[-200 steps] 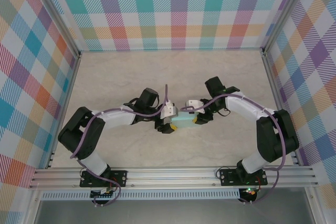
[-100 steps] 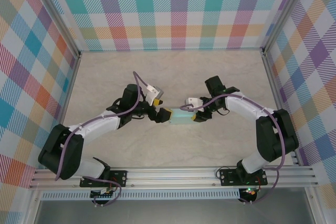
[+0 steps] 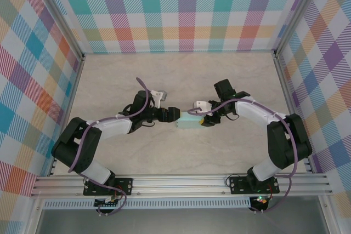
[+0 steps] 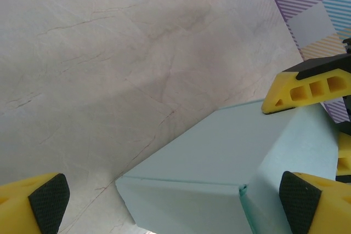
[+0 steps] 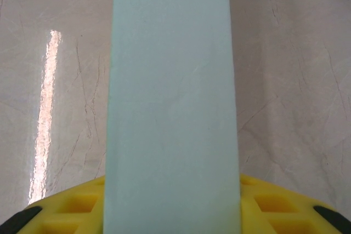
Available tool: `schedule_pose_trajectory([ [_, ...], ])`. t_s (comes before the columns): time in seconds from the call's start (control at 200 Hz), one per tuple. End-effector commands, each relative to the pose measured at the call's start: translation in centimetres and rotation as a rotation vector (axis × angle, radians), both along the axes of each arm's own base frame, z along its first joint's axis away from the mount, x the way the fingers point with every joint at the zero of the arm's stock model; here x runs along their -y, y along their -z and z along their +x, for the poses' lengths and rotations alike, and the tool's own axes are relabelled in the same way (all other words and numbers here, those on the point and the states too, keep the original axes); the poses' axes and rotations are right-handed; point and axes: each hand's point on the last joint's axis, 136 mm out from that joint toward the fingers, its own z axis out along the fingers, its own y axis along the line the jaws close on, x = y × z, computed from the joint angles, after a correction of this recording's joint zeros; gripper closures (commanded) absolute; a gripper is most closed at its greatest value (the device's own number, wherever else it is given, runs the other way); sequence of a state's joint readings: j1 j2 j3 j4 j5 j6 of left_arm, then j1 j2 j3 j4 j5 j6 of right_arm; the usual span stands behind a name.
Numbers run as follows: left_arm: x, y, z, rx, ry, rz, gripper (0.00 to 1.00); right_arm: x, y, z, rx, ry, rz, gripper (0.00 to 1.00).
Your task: Fold the paper box
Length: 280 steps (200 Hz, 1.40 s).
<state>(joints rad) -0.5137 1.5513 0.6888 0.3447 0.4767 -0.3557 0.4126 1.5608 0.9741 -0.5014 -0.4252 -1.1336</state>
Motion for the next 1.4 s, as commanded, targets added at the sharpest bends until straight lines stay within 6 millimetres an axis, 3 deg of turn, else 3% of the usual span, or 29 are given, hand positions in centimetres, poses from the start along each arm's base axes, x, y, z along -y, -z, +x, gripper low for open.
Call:
schedule_pose_trajectory([
  [0.0,-1.2,3.3,-1.2,-0.038,-0.01,0.057,0.0,0.7,2.6,-0.8,-0.088,0.024,-0.037,0.65],
  [0.27,-1.1,3.6,-1.9,0.052,0.043,0.041,0.0,0.9,2.7,-0.5,-0.153,0.057,-0.01,0.66],
  [0.405,-0.2,4.4,-3.3,0.112,0.154,0.04,0.01,0.9,3.0,-0.3,-0.199,0.069,-0.018,0.66],
  [0.735,-0.9,7.5,-5.9,0.337,0.311,0.253,0.03,0.5,3.6,-0.4,-0.29,0.056,-0.028,0.65],
  [0.96,-1.5,9.8,-4.9,0.292,0.252,0.31,0.05,0.5,2.9,-0.6,-0.266,0.037,-0.019,0.65],
  [1.14,-0.6,7.7,-4.1,0.312,0.223,0.234,0.03,0.9,2.4,-1.0,-0.195,0.024,-0.01,0.64],
  [1.27,1.3,3.9,-4.6,0.401,0.309,0.124,0.01,1.1,2.5,-1.2,-0.169,0.014,-0.017,0.65],
  [1.395,2.8,-0.5,-5.9,0.616,0.456,0.067,0.0,1.2,2.3,-1.8,-0.185,-0.013,-0.028,0.65],
])
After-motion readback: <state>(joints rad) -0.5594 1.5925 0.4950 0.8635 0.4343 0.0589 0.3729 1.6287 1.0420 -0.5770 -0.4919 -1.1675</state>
